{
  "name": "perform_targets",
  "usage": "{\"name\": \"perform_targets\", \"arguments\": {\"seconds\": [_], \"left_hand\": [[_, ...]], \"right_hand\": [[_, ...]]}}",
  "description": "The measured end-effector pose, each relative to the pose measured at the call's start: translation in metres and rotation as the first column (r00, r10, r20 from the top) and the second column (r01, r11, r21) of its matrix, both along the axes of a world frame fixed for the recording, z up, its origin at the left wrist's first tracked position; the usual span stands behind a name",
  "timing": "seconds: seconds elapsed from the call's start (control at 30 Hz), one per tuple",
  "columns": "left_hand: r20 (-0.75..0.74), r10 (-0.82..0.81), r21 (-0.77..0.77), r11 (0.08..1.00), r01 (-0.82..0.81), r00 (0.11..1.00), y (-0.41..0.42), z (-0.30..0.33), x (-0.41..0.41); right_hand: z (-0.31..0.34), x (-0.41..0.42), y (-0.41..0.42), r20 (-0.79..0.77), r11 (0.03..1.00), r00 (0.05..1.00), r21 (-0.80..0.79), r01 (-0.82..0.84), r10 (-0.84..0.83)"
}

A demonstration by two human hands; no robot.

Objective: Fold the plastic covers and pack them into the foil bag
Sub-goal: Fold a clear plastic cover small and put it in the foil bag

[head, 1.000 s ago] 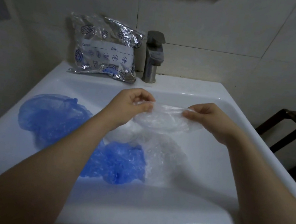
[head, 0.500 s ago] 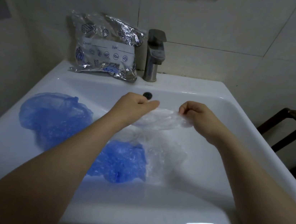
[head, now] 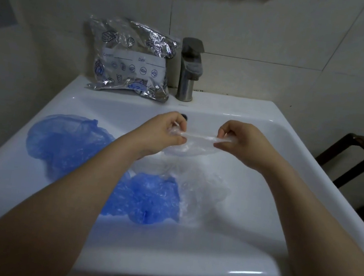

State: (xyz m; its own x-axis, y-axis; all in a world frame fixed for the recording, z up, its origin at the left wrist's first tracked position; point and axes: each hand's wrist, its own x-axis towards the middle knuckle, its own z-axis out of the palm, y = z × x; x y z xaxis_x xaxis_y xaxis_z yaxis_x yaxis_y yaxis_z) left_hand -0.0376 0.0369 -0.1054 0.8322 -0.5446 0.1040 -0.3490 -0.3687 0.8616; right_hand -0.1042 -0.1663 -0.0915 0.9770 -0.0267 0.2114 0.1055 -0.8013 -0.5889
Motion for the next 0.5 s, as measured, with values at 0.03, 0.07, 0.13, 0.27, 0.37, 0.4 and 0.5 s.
{"name": "perform_targets", "arguments": {"seconds": [0.03,0.07,0.13,0.27,0.37,0.4,0.5], "left_hand": [[-0.029,-0.012,0.01,1.0,0.012,1.0,0.0,0.0,-0.001],[-0.055,-0.028,0.023,0.999,0.029,0.998,0.0,-0.001,-0.001],[-0.078,-0.043,0.056,0.997,0.048,0.996,0.0,-0.003,-0.001],[-0.088,-0.023,0.035,0.999,0.026,0.996,0.002,-0.003,0.001],[-0.085,-0.035,-0.045,0.998,0.032,0.996,0.002,-0.001,0.0],[-0.088,-0.046,-0.065,0.997,0.04,0.995,0.002,0.0,0.0],[-0.065,-0.076,-0.125,0.99,0.068,0.995,0.001,0.003,-0.003]], "right_hand": [[-0.001,0.0,0.0,0.007,0.998,1.0,0.061,-0.004,0.004],[-0.003,0.0,-0.002,-0.001,0.99,1.0,0.139,-0.006,0.006],[-0.006,0.0,-0.007,-0.058,0.962,0.998,0.273,-0.019,0.037],[-0.011,0.001,-0.02,-0.127,0.911,0.987,0.412,-0.035,0.095],[-0.009,0.001,-0.022,-0.122,0.868,0.989,0.496,-0.013,0.084],[-0.008,0.001,-0.023,-0.121,0.861,0.989,0.509,-0.011,0.084],[-0.004,0.0,-0.024,-0.105,0.83,0.992,0.557,-0.005,0.076]]}}
